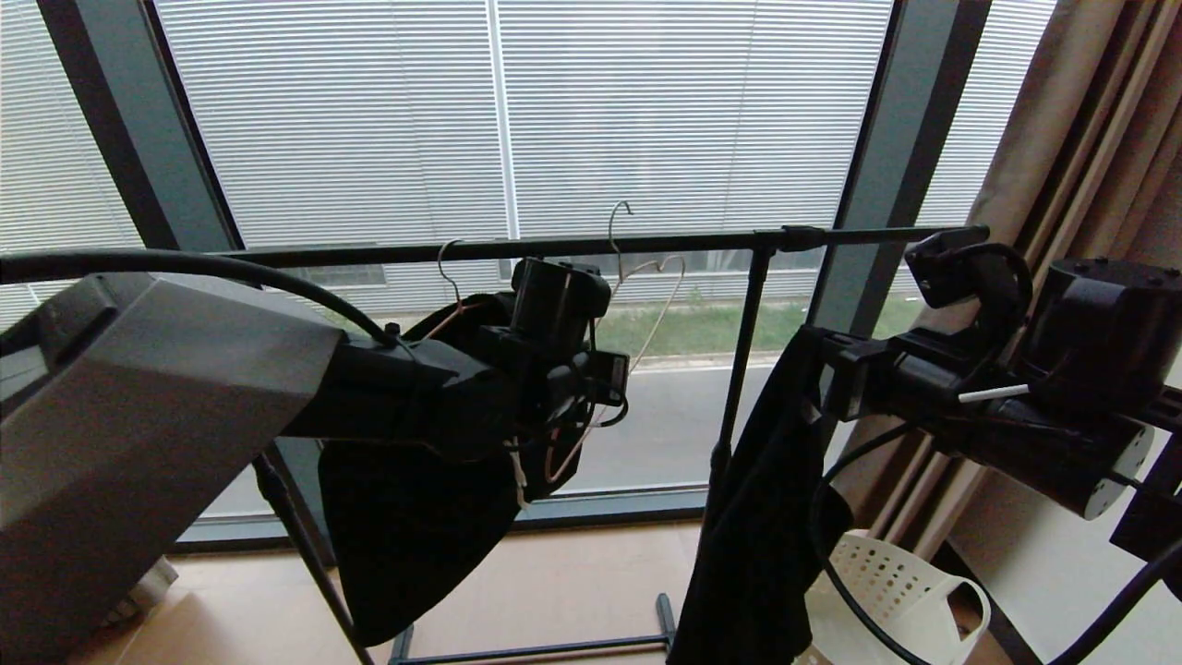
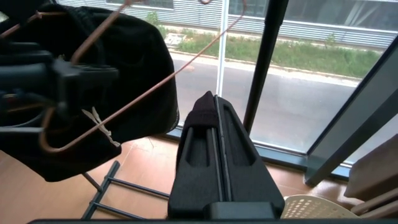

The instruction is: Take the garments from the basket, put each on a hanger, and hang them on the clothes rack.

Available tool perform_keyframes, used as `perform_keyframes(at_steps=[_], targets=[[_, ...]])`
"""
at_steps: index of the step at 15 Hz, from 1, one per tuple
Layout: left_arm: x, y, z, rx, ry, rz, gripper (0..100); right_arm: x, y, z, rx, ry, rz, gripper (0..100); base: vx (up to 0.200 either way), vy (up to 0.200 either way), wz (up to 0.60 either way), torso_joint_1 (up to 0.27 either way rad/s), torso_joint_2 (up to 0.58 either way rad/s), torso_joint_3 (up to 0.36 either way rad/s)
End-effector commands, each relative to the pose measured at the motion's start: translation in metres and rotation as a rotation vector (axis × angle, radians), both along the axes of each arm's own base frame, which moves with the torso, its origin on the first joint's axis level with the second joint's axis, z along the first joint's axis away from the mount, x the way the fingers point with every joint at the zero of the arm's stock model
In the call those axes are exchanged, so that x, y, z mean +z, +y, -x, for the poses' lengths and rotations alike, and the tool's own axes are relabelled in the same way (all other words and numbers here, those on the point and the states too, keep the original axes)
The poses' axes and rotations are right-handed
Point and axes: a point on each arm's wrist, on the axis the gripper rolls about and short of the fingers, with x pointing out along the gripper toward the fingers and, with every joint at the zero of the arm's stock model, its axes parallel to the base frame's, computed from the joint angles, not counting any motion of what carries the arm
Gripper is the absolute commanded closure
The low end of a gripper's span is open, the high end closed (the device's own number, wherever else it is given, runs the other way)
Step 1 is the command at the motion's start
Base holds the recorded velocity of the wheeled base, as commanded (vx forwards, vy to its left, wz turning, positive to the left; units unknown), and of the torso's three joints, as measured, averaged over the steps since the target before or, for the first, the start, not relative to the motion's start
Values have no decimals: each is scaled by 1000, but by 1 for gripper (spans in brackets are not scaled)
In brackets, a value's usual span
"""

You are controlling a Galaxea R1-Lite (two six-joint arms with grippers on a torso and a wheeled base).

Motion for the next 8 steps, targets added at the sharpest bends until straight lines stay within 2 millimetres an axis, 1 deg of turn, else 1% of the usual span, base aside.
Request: perform_keyframes(at_steps=[1,3,6,8], targets=[[23,18,32,-13,-25,18,100,0,0,0,-2,0,6,100,0,0,0,0,0,0],[26,35,57,-23,-27,18,100,0,0,0,-4,-7,25,100,0,0,0,0,0,0],[13,61,92,-54,-26,-38,100,5,-3,5,-15,-50,107,100,0,0,0,0,0,0],[13,74,108,-67,-50,-51,100,4,-4,4,-64,-61,158,100,0,0,0,0,0,0]])
